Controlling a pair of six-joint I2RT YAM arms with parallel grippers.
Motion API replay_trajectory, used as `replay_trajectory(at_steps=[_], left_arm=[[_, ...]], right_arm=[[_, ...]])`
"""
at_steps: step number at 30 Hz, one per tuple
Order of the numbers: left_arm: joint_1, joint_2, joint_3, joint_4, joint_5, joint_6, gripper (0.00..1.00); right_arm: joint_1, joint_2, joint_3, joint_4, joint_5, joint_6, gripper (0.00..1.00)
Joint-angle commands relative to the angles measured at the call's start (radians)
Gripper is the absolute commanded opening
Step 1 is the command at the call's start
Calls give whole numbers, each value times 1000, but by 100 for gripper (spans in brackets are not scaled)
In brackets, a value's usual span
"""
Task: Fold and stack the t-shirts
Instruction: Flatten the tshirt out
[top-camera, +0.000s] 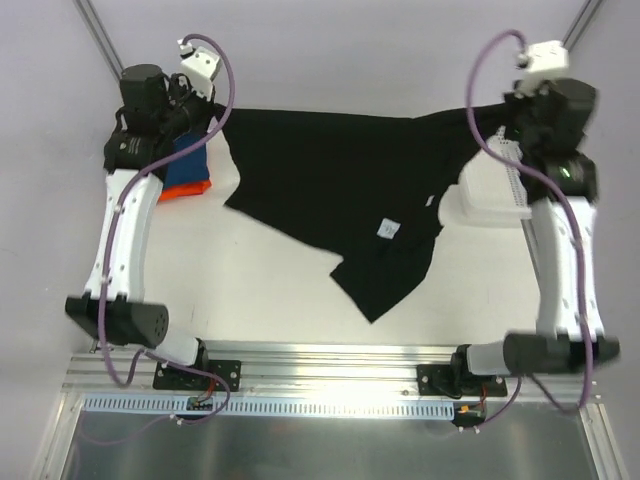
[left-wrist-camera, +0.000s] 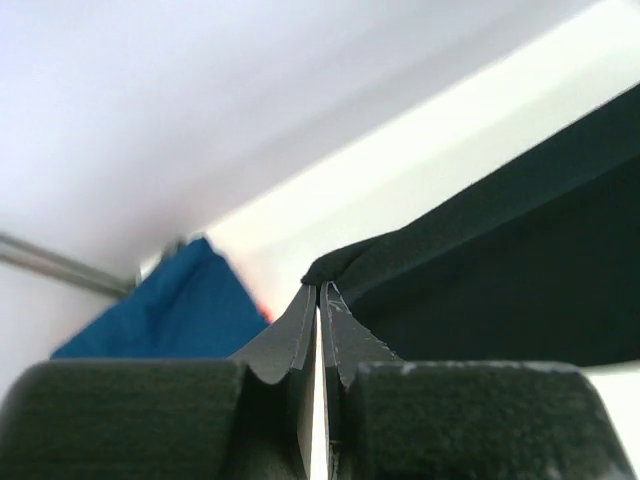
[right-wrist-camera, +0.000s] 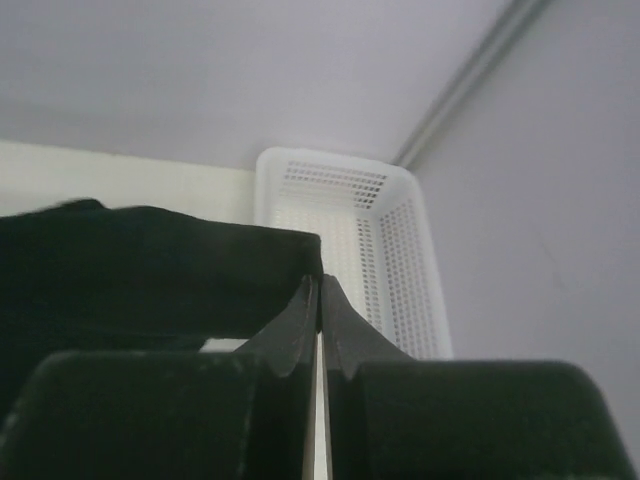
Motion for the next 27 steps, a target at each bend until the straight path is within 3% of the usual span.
replay_trajectory(at_steps=[1,5,9,16,24,27], left_arm=[[-26,-194,-53,-34,-14,-102,0],[-31,-352,-133,-68,-60,-92,0],[0,-463,-147,-94,-86,-75,0],[28,-425,23,-119,-113,-46,0],[34,-198,83,-106,-127,-12,0],[34,-91,193,-108,-126,-9,0]], right_arm=[[-24,-301,-172,-84,-60,170,1],[-33,-529,-243,-191,-51,193,0],[-32,-627,-150,-285,-35,178,0],[-33,-470,189,-336,-6,156,1],[-32,-305,30,-78,23,124,0],[-55,-203,74,-67,16,135,0]])
